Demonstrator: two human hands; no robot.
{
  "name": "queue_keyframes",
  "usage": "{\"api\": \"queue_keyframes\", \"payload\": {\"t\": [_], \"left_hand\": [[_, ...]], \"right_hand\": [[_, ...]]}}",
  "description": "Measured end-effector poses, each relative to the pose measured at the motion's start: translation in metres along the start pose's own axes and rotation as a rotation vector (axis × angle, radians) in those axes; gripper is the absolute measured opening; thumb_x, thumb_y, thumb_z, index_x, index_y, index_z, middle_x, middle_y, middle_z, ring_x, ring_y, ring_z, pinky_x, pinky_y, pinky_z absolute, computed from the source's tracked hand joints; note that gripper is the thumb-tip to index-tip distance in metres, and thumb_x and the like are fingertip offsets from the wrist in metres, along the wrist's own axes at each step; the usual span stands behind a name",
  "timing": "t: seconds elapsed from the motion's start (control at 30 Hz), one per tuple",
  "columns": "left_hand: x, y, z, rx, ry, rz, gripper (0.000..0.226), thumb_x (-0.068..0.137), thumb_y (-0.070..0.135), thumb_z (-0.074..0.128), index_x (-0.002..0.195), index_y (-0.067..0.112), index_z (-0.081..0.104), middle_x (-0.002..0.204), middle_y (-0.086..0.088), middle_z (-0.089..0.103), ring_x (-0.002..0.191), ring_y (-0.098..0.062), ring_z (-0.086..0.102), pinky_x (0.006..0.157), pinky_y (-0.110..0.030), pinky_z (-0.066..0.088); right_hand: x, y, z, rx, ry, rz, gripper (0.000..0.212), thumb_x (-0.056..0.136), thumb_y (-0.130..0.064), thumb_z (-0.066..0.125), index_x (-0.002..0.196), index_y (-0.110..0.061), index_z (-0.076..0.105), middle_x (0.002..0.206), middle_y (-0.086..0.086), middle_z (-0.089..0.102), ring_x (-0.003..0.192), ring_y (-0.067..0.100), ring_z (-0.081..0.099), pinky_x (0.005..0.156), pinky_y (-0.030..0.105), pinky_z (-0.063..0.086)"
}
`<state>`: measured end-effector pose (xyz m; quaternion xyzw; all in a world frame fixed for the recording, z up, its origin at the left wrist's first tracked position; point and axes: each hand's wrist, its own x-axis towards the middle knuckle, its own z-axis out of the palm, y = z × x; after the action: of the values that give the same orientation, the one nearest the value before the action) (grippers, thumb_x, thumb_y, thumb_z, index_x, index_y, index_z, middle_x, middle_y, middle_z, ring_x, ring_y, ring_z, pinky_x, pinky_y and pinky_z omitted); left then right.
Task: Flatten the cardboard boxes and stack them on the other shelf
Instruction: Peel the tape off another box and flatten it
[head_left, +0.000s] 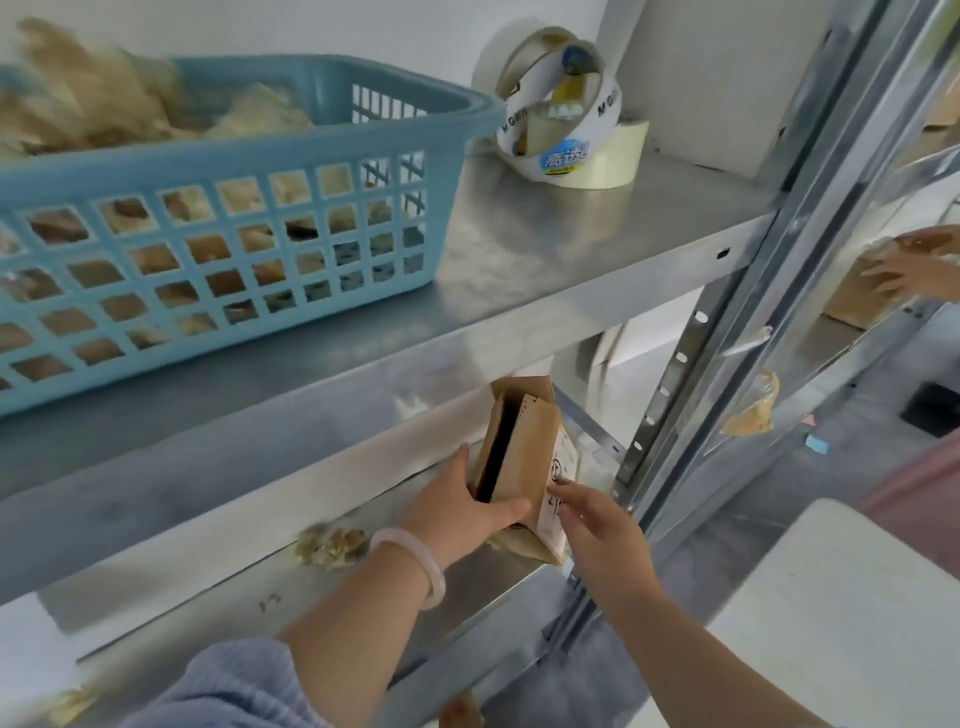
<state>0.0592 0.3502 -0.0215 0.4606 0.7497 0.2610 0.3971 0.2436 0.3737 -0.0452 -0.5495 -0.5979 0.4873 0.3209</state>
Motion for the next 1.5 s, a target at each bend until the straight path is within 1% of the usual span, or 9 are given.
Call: {"api": "queue_keyframes", "payload": {"t": [0.17, 0.27, 0.47, 0.67, 0.77, 0.9, 1.0, 1.17, 1.5], "left_hand": [[0.007, -0.009, -0.001, -0.032, -0.032, 0.113, 0.061, 0.053, 0.075, 0.066, 0.107, 0.061, 0.044, 0.086, 0.043, 0.059, 0.080, 0.013, 0.058, 0.072, -0.017, 0.048], [0.007, -0.019, -0.005, -0.079, -0.100, 0.156, 0.050, 0.057, 0.075, 0.068, 0.102, 0.071, 0.045, 0.099, 0.039, 0.061, 0.096, 0.007, 0.061, 0.089, -0.031, 0.053], [0.005, -0.040, -0.002, -0.200, -0.200, 0.153, 0.067, 0.056, 0.068, 0.073, 0.112, 0.063, 0.037, 0.117, 0.029, 0.056, 0.107, 0.001, 0.059, 0.096, -0.034, 0.050], [0.003, -0.054, 0.005, -0.100, -0.257, 0.151, 0.091, 0.051, 0.062, 0.076, 0.129, 0.053, 0.030, 0.115, 0.039, 0.051, 0.104, 0.014, 0.053, 0.093, -0.026, 0.048], [0.005, -0.063, 0.005, 0.034, -0.096, 0.148, 0.062, 0.064, 0.059, 0.069, 0.118, 0.056, 0.039, 0.119, 0.026, 0.056, 0.106, -0.002, 0.055, 0.093, -0.031, 0.047], [0.001, -0.080, -0.009, -0.445, 0.385, 0.064, 0.044, 0.091, -0.002, 0.049, 0.109, 0.038, 0.050, 0.114, 0.005, 0.060, 0.108, -0.018, 0.058, 0.082, -0.014, 0.041], [-0.010, -0.089, -0.026, -0.477, 0.621, 0.059, 0.036, 0.099, 0.011, 0.042, 0.122, 0.039, 0.049, 0.125, 0.009, 0.054, 0.113, -0.008, 0.052, 0.093, -0.018, 0.037], [-0.031, -0.079, -0.030, -0.391, 0.481, 0.341, 0.026, 0.095, 0.050, 0.041, 0.114, 0.049, 0.059, 0.115, 0.026, 0.061, 0.110, 0.006, 0.055, 0.088, -0.008, 0.042], [-0.047, -0.095, -0.010, -0.371, 0.295, 0.134, 0.018, 0.086, 0.019, 0.070, 0.090, 0.037, 0.069, 0.091, 0.021, 0.072, 0.086, 0.006, 0.066, 0.073, -0.008, 0.047]], "right_hand": [[0.007, 0.003, 0.003, -0.011, 0.103, -0.009, 0.053, 0.077, -0.031, 0.080, 0.120, -0.047, 0.053, 0.123, -0.014, 0.058, 0.110, 0.004, 0.057, 0.094, 0.031, 0.050], [0.013, 0.003, 0.001, 0.140, -0.028, 0.222, 0.103, 0.065, -0.041, 0.085, 0.149, -0.033, 0.026, 0.138, -0.006, 0.047, 0.117, 0.015, 0.056, 0.099, 0.041, 0.047], [0.019, 0.005, 0.000, 0.415, -0.037, 0.272, 0.114, 0.047, -0.038, 0.089, 0.146, -0.033, 0.033, 0.123, 0.003, 0.064, 0.101, 0.028, 0.068, 0.087, 0.052, 0.055], [0.027, -0.008, -0.013, 0.171, -0.148, 0.025, 0.095, 0.060, -0.027, 0.091, 0.131, -0.049, 0.032, 0.099, -0.016, 0.071, 0.089, 0.009, 0.071, 0.066, 0.028, 0.059], [0.029, -0.024, -0.011, -0.083, -0.176, -0.162, 0.096, 0.065, -0.029, 0.088, 0.124, -0.071, 0.024, 0.104, -0.033, 0.062, 0.092, -0.009, 0.064, 0.059, 0.015, 0.055], [0.031, -0.046, -0.007, -0.525, -0.185, -0.341, 0.099, 0.066, -0.040, 0.085, 0.132, -0.066, 0.016, 0.117, -0.029, 0.053, 0.101, 0.000, 0.058, 0.082, 0.032, 0.059], [0.035, -0.051, 0.003, -0.788, -0.197, -0.501, 0.102, 0.066, -0.050, 0.079, 0.141, -0.055, 0.011, 0.141, -0.019, 0.040, 0.125, 0.010, 0.042, 0.108, 0.042, 0.041], [0.038, -0.057, 0.034, -0.957, -0.157, -0.862, 0.090, 0.066, -0.043, 0.079, 0.145, -0.038, 0.035, 0.151, -0.012, 0.038, 0.140, 0.016, 0.032, 0.114, 0.039, 0.022], [0.041, -0.031, 0.046, -0.843, -0.344, -0.861, 0.066, 0.071, -0.040, 0.077, 0.133, -0.039, 0.053, 0.145, -0.017, 0.044, 0.138, 0.009, 0.034, 0.114, 0.032, 0.023]]}}
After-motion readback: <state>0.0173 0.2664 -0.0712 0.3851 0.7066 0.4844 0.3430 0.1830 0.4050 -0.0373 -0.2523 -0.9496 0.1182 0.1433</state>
